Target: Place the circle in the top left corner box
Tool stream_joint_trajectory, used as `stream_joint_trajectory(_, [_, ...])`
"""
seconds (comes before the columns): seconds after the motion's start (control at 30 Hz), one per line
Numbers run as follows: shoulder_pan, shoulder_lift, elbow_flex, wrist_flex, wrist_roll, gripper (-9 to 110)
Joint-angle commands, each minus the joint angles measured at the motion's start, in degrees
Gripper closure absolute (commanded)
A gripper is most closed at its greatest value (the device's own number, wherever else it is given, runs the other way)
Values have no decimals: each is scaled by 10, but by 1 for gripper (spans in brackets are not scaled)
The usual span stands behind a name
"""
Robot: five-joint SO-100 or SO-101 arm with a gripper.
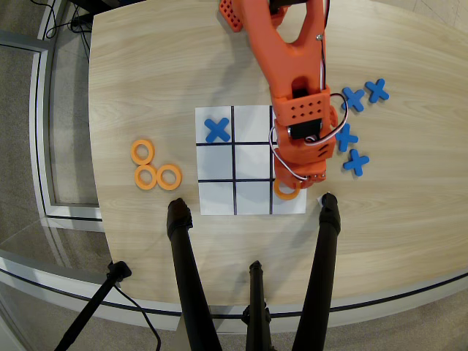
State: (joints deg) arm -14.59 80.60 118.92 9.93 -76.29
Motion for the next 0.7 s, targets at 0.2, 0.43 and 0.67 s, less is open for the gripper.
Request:
stream_joint_trajectory(0.2, [4, -49, -71, -8, 4, 102])
stream_joint_trajectory(0.43, [2, -65, -86, -8, 4, 102])
stream_joint_trajectory(0.67, [2, -64, -86, -4, 4, 102])
